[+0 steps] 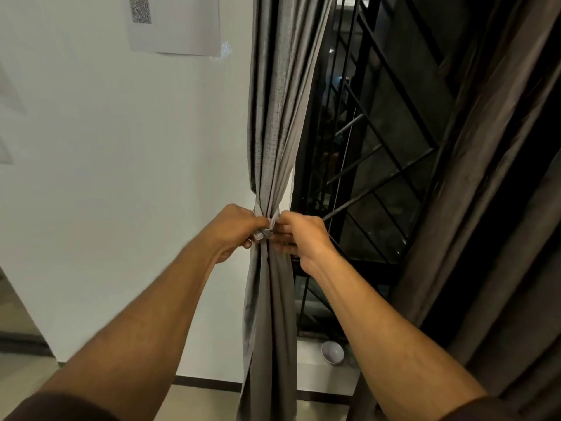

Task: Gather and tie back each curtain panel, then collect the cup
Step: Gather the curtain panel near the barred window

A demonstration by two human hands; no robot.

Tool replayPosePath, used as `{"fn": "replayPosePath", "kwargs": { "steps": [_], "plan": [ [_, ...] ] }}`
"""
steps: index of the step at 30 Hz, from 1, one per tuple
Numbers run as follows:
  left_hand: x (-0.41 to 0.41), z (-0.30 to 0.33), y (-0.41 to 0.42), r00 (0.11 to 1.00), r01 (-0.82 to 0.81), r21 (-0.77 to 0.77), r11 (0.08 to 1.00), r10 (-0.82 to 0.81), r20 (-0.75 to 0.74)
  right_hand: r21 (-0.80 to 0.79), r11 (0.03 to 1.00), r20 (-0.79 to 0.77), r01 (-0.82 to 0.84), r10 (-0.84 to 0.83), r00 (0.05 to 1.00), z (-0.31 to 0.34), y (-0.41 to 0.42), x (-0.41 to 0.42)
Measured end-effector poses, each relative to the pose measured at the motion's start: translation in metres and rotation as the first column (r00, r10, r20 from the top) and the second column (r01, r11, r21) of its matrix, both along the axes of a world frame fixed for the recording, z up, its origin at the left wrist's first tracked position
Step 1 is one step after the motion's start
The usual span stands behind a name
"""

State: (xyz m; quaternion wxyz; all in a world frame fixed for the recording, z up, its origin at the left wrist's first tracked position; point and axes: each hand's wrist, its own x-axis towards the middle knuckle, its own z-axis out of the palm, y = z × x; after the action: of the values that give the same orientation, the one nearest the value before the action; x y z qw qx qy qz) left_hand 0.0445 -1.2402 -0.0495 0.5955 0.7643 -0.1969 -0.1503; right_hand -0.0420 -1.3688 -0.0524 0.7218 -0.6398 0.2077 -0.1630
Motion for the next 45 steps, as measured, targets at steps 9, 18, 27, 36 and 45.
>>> {"fn": "replayPosePath", "kwargs": {
  "steps": [9, 18, 27, 36, 45],
  "plan": [
    [-0.008, -0.007, 0.010, 0.915, -0.205, -0.322, 0.924, 0.064, -0.399, 0.358, 0.929, 0.133, 0.096, -0.152, 0.979, 0.002, 0.027, 0.008],
    [-0.017, -0.030, 0.009, 0.960, -0.187, -0.456, 0.870, 0.064, -0.271, 0.054, 0.998, 0.064, -0.038, 0.034, 0.997, 0.000, 0.022, 0.002],
    [-0.005, -0.029, 0.034, 0.990, 0.140, -0.232, 0.963, -0.131, 0.053, -0.354, 0.934, -0.086, -0.039, 0.009, 0.996, 0.003, 0.014, -0.015],
    [0.017, -0.011, 0.059, 0.990, -0.026, -0.169, 0.985, 0.049, 0.136, -0.291, 0.950, 0.013, 0.117, -0.119, 0.993, 0.026, -0.002, -0.018],
    [-0.020, -0.026, 0.011, 0.967, -0.094, -0.293, 0.951, 0.158, 0.201, -0.474, 0.868, 0.068, 0.147, -0.130, 0.989, 0.035, -0.012, -0.026]
  ]
}}
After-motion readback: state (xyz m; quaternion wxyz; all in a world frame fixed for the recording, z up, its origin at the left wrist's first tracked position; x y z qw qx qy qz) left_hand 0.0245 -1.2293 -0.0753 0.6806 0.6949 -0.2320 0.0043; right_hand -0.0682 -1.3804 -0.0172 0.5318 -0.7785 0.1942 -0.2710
